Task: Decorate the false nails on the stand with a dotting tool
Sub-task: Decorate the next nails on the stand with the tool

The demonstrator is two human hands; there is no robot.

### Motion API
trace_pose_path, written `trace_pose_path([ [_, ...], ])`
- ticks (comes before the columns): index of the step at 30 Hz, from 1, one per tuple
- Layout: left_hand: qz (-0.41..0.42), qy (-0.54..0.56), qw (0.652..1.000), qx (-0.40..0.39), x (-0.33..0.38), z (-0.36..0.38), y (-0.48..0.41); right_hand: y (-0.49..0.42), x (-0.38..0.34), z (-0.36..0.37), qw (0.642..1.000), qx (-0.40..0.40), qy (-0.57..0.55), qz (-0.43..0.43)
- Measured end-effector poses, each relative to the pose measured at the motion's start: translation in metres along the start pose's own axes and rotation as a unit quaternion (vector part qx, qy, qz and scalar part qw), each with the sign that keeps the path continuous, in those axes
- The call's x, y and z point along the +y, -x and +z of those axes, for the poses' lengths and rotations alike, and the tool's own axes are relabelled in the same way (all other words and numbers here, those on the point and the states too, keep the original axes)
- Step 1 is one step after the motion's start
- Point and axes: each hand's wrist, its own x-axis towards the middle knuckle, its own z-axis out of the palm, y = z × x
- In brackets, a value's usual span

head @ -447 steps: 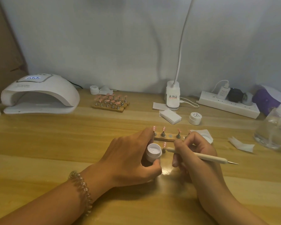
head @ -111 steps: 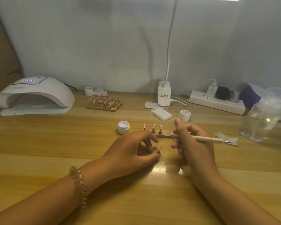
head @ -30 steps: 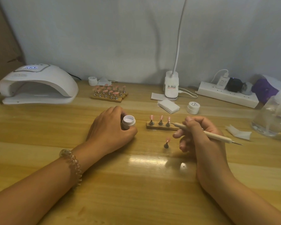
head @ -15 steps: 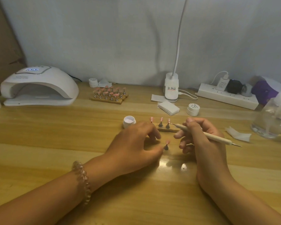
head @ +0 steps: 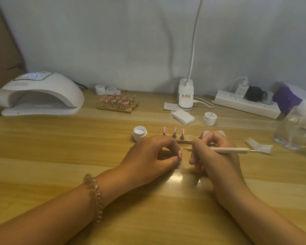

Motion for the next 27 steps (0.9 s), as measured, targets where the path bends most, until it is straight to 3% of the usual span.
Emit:
trace_pose_path([
  [27, 0.01, 0.022, 0.999, -0.027, -0.0022, -0.0028, 0.002, -0.0009, 0.0057, 0.0002, 0.996, 0.014, 0.082, -0.026],
])
